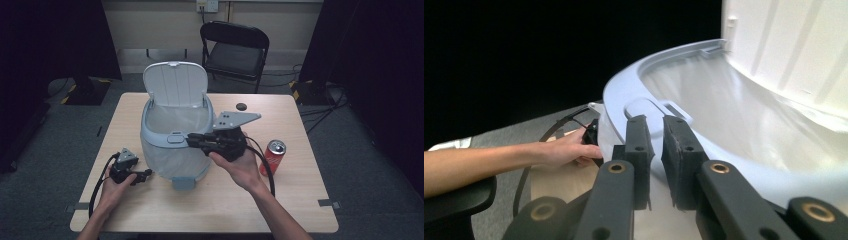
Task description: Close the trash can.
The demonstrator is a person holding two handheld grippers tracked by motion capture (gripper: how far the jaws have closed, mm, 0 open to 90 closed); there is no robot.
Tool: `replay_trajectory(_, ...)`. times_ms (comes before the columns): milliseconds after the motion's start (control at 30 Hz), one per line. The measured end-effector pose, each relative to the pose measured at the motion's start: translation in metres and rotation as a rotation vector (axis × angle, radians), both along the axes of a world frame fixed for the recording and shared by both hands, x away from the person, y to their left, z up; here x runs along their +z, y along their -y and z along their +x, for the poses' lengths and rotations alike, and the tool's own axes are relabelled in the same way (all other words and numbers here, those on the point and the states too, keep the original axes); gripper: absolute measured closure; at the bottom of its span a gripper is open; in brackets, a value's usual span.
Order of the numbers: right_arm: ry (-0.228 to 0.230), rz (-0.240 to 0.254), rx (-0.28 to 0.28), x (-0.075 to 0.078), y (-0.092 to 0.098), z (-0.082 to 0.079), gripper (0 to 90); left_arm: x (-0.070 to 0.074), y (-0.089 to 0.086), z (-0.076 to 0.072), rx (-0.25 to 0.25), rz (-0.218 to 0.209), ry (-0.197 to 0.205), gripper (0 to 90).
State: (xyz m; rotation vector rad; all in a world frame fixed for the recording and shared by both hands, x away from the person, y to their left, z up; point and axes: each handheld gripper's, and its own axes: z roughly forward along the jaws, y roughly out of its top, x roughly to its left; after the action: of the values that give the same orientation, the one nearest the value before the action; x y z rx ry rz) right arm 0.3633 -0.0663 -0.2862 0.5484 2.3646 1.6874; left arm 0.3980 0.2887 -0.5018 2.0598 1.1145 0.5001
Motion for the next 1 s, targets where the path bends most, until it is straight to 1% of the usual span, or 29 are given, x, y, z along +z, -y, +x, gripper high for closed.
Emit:
replay_trajectory(100,0.003,0.005,-0.04,-0.006,0.017,-0.007,82.4,0.0,0.0,0.0,0.0,0.0,0.0,23.9)
replay_trajectory(200,-0.009,0.019,-0.069,-0.014,0.032,-0.011,82.2,0.0,0.0,0.0,0.0,0.0,0.0,24.0)
replay_trajectory(267,-0.024,0.015,-0.093,-0.021,0.042,-0.012,81.6,0.0,0.0,0.0,0.0,0.0,0.0,23.9)
replay_trajectory(367,-0.058,-0.004,-0.129,-0.038,0.054,-0.01,80.8,0.0,0.0,0.0,0.0,0.0,0.0,23.9)
replay_trajectory(433,-0.084,-0.007,-0.151,-0.052,0.062,-0.009,80.8,0.0,0.0,0.0,0.0,0.001,0.0,24.0)
replay_trajectory(500,-0.101,-0.014,-0.181,-0.067,0.069,-0.007,81.0,0.0,0.0,0.0,0.0,0.001,0.0,24.0)
replay_trajectory(600,-0.126,-0.036,-0.221,-0.088,0.078,-0.008,78.8,0.0,0.0,0.0,0.0,0.0,0.0,23.9)
replay_trajectory(667,-0.147,-0.044,-0.239,-0.101,0.084,-0.009,77.4,0.0,0.0,0.0,0.0,0.0,0.0,23.9)
replay_trajectory(833,-0.198,-0.084,-0.287,-0.131,0.1,-0.012,71.9,0.0,0.0,0.0,-0.001,0.001,-0.001,23.9)
replay_trajectory(1000,-0.228,-0.119,-0.366,-0.152,0.119,-0.02,60.5,0.0,0.0,0.0,-0.003,0.001,0.0,23.9)
